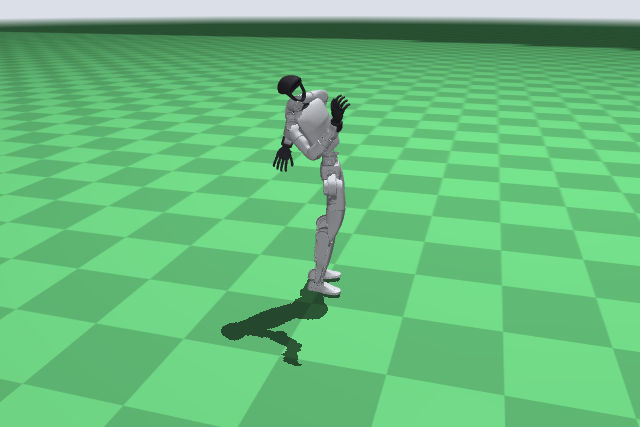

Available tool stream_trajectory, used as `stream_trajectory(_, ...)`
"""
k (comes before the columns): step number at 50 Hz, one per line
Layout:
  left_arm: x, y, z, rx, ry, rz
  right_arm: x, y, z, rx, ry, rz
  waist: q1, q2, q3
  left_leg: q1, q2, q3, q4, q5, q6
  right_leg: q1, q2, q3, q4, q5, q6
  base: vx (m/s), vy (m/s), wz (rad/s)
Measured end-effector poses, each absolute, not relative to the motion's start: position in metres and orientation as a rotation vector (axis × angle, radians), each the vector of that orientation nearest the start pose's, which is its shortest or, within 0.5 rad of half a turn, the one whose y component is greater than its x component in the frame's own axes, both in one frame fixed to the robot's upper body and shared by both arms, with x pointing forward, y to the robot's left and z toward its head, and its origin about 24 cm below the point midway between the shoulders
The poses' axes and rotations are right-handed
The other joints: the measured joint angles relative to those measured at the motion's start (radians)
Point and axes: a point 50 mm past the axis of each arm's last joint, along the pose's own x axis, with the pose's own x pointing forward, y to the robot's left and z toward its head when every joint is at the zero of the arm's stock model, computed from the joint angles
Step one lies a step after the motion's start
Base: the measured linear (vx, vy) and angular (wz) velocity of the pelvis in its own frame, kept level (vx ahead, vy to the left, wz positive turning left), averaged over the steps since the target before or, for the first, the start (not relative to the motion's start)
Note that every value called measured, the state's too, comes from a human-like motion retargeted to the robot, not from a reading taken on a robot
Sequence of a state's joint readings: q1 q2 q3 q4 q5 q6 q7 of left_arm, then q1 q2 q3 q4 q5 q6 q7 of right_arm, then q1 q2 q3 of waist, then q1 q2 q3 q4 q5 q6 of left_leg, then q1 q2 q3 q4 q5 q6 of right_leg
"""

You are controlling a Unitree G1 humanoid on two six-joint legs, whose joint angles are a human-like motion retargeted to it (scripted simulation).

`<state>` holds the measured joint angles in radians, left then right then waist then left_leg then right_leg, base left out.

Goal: Upper body actions

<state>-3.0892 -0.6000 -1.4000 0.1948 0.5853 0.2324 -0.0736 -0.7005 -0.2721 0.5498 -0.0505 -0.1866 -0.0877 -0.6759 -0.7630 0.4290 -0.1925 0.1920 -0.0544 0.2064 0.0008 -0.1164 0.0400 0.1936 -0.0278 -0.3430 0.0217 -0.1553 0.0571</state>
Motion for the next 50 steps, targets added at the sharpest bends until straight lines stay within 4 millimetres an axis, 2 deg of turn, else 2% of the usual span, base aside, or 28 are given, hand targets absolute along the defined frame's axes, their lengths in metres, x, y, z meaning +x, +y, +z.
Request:
stream_trajectory(6, -0.047, -0.196, 0.163, -1.350, 2.051, 0.265, 0.252, -0.029, 0.253, -0.359, -1.314, 0.098, -0.002, 0.000, -0.004, 0.005, 0.000, 0.005, 0.001, -0.003, 0.000, 0.001, -0.001, 0.006, 0.005, -0.003, 0.000, 0.00, 0.00, 0.00)
stream_trajectory(12, -0.047, -0.195, 0.162, -1.341, 2.050, 0.271, 0.204, 0.000, 0.252, -0.408, -1.663, 0.382, -0.012, 0.000, -0.010, 0.016, -0.001, 0.003, 0.000, -0.003, -0.001, 0.011, -0.002, 0.005, 0.008, -0.007, 0.001, 0.00, 0.00, 0.00)
stream_trajectory(16, -0.048, -0.190, 0.157, -1.309, 2.033, 0.288, 0.193, 0.007, 0.252, -0.498, -1.815, 0.464, -0.003, -0.002, -0.022, 0.007, 0.001, 0.002, -0.001, -0.002, -0.001, 0.004, 0.000, 0.004, 0.005, -0.005, 0.000, 0.00, 0.00, 0.00)
stream_trajectory(20, -0.047, -0.186, 0.153, -1.289, 2.010, 0.301, 0.193, 0.007, 0.253, -0.623, -1.918, 0.410, 0.002, -0.002, -0.026, 0.005, 0.000, 0.000, 0.000, -0.001, -0.001, 0.003, -0.002, 0.002, 0.005, -0.005, 0.000, 0.00, 0.00, 0.00)
stream_trajectory(25, -0.046, -0.183, 0.150, -1.280, 1.982, 0.298, 0.213, -0.002, 0.247, -0.688, -1.812, 0.251, 0.003, -0.003, -0.019, 0.003, -0.001, -0.005, 0.000, 0.002, -0.001, 0.004, -0.003, -0.004, 0.006, -0.006, 0.002, 0.00, 0.00, 0.00)
stream_trajectory(31, -0.046, -0.189, 0.156, -1.318, 1.995, 0.272, 0.251, -0.017, 0.218, -0.615, -1.386, 0.125, -0.007, -0.002, -0.008, 0.014, -0.002, -0.009, 0.000, 0.001, 0.000, 0.018, -0.005, -0.011, 0.008, -0.009, 0.004, 0.00, 0.00, 0.00)
stream_trajectory(35, -0.046, -0.194, 0.160, -1.342, 2.018, 0.255, 0.271, -0.025, 0.193, -0.482, -1.058, 0.090, -0.012, 0.000, -0.003, 0.021, -0.002, -0.008, 0.000, 0.000, 0.000, 0.024, -0.005, -0.011, 0.008, -0.010, 0.004, 0.00, 0.00, 0.00)
stream_trajectory(37, -0.046, -0.196, 0.162, -1.347, 2.027, 0.251, 0.278, -0.028, 0.186, -0.415, -0.938, 0.074, -0.014, 0.000, -0.002, 0.020, -0.002, -0.009, 0.000, 0.000, 0.000, 0.025, -0.004, -0.012, 0.007, -0.010, 0.004, 0.00, 0.00, 0.00)
stream_trajectory(40, -0.047, -0.196, 0.162, -1.337, 2.035, 0.247, 0.286, -0.034, 0.185, -0.331, -0.844, 0.036, -0.009, -0.001, -0.005, 0.009, 0.000, -0.011, 0.000, 0.001, 0.001, 0.017, -0.001, -0.014, 0.003, -0.007, 0.004, 0.00, 0.00, 0.00)
stream_trajectory(45, -0.048, -0.196, 0.163, -1.330, 2.051, 0.240, 0.284, -0.035, 0.200, -0.265, -0.891, 0.030, -0.009, -0.001, -0.014, -0.005, 0.000, -0.011, 0.003, 0.002, 0.001, 0.006, -0.001, -0.014, 0.000, -0.005, 0.003, 0.00, 0.00, 0.00)
stream_trajectory(50, -0.048, -0.199, 0.165, -1.340, 2.065, 0.235, 0.253, -0.016, 0.223, -0.249, -1.158, 0.173, -0.018, 0.001, -0.010, 0.004, -0.004, -0.008, 0.005, 0.000, 0.000, 0.011, -0.005, -0.008, 0.004, -0.006, 0.001, 0.00, 0.00, 0.00)
